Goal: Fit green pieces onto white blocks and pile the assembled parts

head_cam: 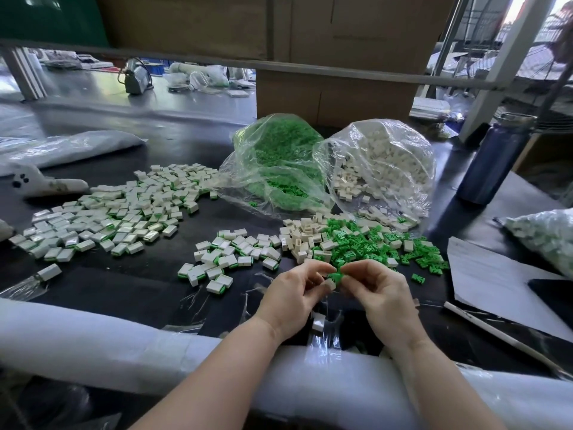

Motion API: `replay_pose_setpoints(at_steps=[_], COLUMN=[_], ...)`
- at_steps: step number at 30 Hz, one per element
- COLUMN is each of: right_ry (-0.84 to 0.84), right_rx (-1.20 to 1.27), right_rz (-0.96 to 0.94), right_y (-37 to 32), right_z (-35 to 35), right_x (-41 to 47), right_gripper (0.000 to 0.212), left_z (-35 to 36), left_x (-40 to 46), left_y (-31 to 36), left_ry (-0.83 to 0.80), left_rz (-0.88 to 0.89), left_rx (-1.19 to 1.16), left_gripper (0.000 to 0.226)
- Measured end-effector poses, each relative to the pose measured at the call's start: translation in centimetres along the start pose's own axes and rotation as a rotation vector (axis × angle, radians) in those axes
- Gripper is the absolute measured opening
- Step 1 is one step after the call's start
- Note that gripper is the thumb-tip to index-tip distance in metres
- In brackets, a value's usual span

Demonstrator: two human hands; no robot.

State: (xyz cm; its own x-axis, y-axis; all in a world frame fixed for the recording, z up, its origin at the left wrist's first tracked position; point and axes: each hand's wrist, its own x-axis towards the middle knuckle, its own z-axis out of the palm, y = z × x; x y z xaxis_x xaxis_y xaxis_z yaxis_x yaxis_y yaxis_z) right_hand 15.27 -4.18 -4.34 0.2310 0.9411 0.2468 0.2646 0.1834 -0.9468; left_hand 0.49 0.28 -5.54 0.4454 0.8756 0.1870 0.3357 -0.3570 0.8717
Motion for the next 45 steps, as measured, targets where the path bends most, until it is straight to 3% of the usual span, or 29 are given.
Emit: replay_pose_setpoints(at_steps=[19,32,45], right_ry=[-0.095,-0.114,-0.129], right_rx=[-0.098,-0.072,-0.035], right_rz=[0.039,0.062,0.050], right_y=[-0.02,0.19,0.29], right_z=[0.25,0.33,0.31], right_x=[-0.12,0.09,0.17], right_gripper=[0.017,0.025,0.023], left_z=[-0.53,-0.38,-0.24], left_x=[0.15,0.16,-0.11], left_y=[0.20,0.17,0.57], left_ry=[0.010,0.002,-0.015], left_rz=[-0.055,-0.043,-0.001], left_rx=[-0.148,-0.125,-0.091], left_gripper=[0.010,0.029,0.009])
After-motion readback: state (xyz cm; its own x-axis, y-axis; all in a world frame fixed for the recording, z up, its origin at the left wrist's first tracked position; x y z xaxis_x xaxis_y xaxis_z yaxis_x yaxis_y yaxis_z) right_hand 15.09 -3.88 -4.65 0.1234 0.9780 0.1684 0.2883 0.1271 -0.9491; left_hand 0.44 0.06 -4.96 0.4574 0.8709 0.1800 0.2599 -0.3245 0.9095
